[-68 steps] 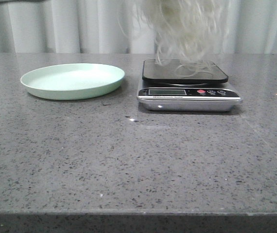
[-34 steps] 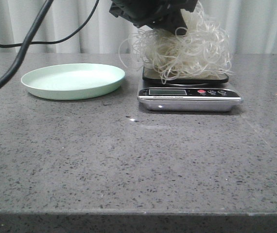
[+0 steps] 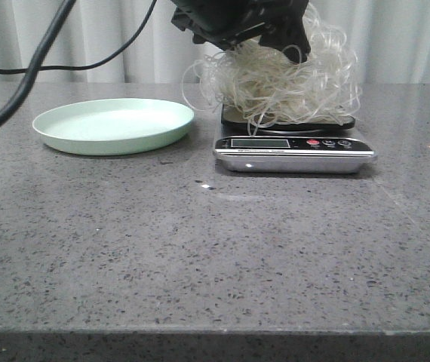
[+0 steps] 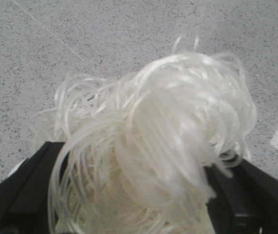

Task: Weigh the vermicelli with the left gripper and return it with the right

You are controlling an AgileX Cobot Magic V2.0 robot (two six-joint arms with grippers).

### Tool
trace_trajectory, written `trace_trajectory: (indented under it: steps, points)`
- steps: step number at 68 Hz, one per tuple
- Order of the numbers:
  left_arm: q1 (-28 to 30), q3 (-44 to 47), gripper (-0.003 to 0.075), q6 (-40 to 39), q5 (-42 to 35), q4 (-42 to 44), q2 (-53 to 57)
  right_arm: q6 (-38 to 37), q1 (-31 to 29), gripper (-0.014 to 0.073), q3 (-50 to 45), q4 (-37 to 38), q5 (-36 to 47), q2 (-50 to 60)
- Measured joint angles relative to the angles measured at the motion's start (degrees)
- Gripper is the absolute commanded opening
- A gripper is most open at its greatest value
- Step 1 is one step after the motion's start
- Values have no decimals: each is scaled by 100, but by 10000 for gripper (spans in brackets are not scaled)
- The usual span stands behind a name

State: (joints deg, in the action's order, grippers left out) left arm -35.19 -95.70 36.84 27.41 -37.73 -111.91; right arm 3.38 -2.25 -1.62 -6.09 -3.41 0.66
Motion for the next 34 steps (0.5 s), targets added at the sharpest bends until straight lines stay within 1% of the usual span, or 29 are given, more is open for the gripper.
trace_trajectory:
  steps: [19, 27, 34]
  points:
    - [62, 0, 584, 0, 489, 0, 575, 0, 0, 150, 0, 0, 0, 0]
    - [281, 0, 583, -11, 762, 0, 891, 0, 0, 150, 0, 0, 0, 0]
    - [591, 0, 549, -61, 1080, 20, 1175, 0, 0, 150, 0, 0, 0, 0]
